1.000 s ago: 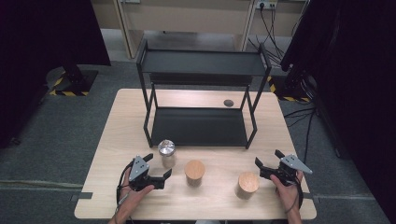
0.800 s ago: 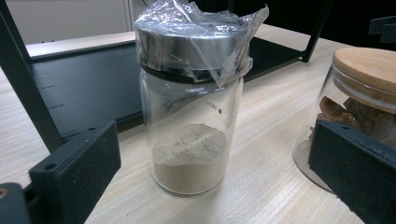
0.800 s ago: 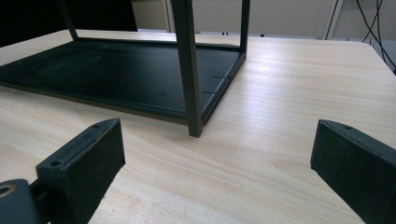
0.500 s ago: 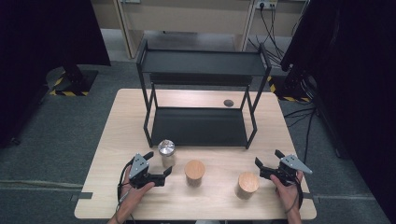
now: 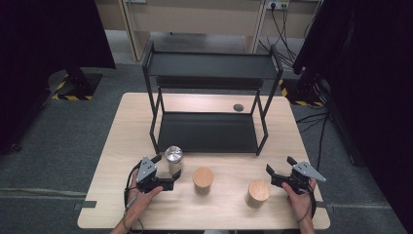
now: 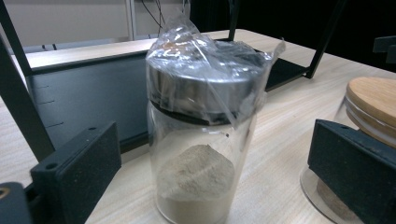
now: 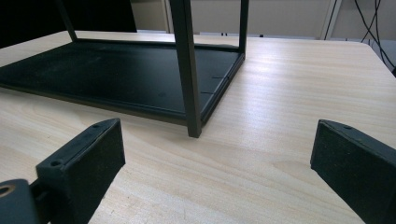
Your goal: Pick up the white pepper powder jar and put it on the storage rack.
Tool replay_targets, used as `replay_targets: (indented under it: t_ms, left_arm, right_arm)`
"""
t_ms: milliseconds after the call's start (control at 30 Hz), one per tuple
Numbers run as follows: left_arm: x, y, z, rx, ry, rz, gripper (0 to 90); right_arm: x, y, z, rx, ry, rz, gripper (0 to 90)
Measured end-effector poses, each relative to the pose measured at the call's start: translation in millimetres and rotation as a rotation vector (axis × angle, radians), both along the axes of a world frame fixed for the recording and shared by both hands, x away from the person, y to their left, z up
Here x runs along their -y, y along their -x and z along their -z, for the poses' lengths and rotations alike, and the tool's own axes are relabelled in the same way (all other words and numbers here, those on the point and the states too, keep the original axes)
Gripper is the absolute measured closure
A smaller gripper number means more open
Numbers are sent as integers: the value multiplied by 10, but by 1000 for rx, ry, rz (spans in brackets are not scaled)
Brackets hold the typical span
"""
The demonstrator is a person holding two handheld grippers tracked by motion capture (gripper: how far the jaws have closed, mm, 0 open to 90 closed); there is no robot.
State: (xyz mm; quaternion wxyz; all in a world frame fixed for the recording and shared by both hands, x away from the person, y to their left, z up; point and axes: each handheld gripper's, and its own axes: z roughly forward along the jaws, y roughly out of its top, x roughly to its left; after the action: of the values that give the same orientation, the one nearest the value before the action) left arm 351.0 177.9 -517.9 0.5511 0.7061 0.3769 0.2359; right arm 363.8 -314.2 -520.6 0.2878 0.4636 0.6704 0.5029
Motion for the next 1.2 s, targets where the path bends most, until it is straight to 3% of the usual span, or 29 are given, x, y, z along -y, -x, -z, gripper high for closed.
replay_targets:
  t_ms: [700, 1200]
  left_arm:
    - [92, -162, -9, -23, -25, -1, 31]
    - [124, -251, 42, -36, -50, 0, 118]
  right_arm:
    - [4, -2, 0, -2, -4, -2, 32]
    - [4, -1, 0, -1, -4, -4, 32]
